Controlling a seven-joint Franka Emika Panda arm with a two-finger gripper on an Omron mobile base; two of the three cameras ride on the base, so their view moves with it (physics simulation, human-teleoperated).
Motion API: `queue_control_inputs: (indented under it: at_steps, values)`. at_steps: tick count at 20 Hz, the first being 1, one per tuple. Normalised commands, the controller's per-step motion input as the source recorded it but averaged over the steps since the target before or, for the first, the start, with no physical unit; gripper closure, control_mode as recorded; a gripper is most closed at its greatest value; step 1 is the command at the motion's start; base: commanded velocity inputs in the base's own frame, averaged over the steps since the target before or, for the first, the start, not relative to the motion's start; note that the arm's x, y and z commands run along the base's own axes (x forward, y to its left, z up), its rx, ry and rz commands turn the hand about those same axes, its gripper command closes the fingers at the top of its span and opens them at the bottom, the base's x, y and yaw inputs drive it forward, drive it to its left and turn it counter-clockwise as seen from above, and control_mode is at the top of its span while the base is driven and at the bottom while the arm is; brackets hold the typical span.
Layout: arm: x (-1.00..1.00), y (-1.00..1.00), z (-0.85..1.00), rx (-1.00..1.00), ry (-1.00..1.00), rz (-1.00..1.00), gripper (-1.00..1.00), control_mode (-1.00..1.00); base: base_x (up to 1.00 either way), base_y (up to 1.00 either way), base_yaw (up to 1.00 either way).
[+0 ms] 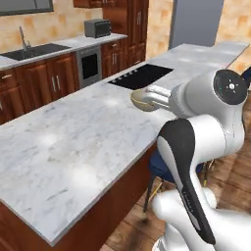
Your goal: Pick up the bowls from the cabinet and place each bowl in front of a stool on the dining counter.
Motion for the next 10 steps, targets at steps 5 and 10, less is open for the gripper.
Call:
queue_control_inputs:
  at_steps: [5,10]
  values:
    - [0.0,0.0,0.0,0.0,0.0,0.0,-1.0,1.0,-0.33,0.01,0.9]
    - [0.0,0.0,0.0,0.0,0.0,0.0,-1.0,1.0,-0.43,0.18,0.84]
